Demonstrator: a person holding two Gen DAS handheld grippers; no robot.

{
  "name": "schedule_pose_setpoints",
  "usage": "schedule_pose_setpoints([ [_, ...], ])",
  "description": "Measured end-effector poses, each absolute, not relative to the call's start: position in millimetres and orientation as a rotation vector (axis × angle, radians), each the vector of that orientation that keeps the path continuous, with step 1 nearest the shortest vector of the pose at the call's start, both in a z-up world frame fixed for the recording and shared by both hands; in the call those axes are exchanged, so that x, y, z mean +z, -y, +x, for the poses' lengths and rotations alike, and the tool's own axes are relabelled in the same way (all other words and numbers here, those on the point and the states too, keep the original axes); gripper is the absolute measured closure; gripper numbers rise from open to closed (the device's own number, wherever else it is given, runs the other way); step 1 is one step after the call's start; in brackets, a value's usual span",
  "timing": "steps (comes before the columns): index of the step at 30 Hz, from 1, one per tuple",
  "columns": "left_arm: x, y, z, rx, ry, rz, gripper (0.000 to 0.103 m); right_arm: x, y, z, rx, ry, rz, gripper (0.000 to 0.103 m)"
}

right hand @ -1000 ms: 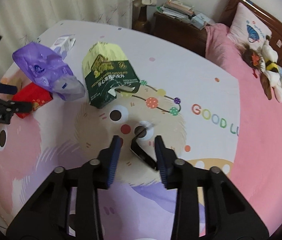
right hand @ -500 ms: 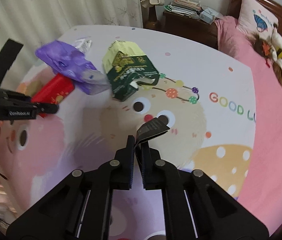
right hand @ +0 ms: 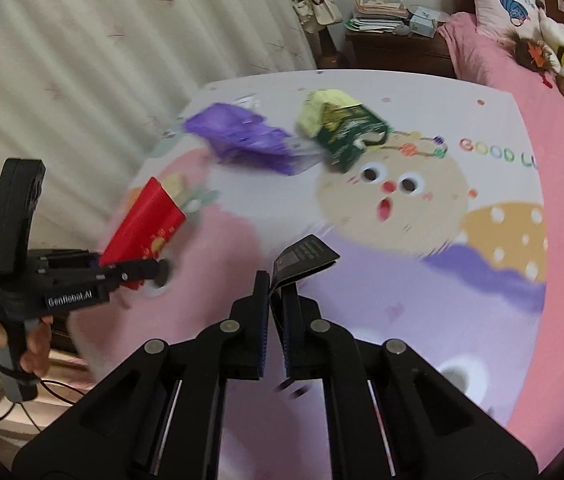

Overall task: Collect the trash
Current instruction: 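Grasp the red packet with left tool while right tool grasps the black card, then lower both tools over the bin and open them to drop the items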

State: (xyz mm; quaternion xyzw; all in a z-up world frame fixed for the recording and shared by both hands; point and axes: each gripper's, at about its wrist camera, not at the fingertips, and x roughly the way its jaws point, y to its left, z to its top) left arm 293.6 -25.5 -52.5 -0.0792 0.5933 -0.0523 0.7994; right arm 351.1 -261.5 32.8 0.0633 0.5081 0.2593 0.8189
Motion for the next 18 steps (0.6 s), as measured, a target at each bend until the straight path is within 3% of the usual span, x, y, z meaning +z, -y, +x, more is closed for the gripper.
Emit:
schedule_pose_setpoints([
  [18, -6, -50, 68, -0.352, -1.193, -0.001, 0.083, 71, 150, 109, 0.475, -1.037, 0.119, 0.099],
])
